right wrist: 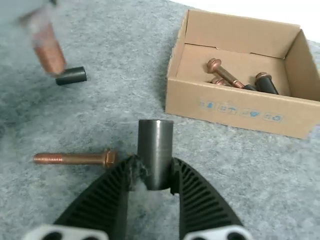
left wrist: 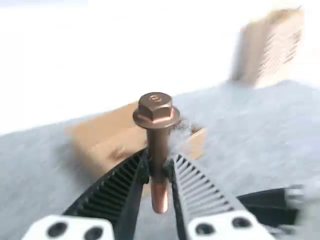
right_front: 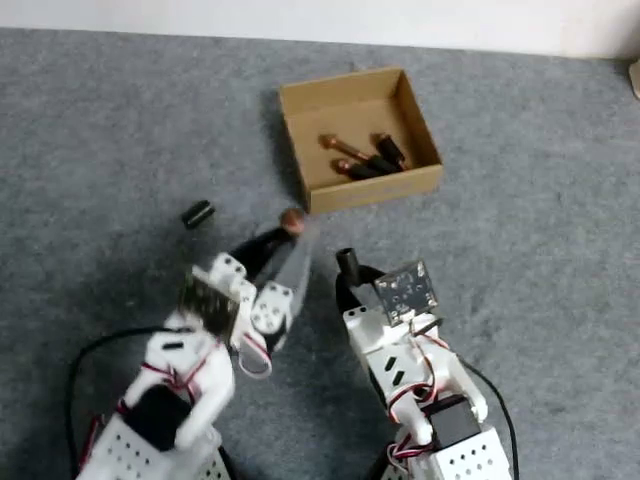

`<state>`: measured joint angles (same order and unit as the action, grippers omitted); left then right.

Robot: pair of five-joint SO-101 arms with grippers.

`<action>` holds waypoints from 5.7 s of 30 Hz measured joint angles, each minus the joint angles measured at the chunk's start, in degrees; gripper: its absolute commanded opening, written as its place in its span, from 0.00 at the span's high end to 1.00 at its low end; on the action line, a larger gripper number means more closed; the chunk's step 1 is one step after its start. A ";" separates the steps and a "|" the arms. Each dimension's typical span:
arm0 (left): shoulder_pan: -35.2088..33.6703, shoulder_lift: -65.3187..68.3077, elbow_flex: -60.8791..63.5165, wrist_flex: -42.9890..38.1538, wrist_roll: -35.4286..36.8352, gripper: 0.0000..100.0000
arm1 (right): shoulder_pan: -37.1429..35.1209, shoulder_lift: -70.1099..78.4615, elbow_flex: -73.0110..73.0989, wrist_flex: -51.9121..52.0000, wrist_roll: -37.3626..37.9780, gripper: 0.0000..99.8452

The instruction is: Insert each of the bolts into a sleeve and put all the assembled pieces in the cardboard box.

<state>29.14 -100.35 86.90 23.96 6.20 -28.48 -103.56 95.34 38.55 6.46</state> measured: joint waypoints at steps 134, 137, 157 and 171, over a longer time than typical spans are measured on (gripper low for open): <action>1.32 48.62 -19.87 -5.71 31.21 0.99 | -0.26 -0.09 -1.32 2.02 2.81 1.00; 1.67 47.91 -20.22 -2.90 28.40 0.99 | -0.44 0.00 -1.23 2.02 4.57 1.00; 5.98 47.65 -20.84 1.58 36.31 0.99 | 0.00 0.00 -1.32 2.11 3.87 1.00; 6.51 47.65 -19.69 2.02 22.95 0.52 | 1.32 0.00 -1.32 2.11 3.52 1.00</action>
<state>35.65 -52.70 67.21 25.98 29.14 -27.16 -103.56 94.02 40.66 9.98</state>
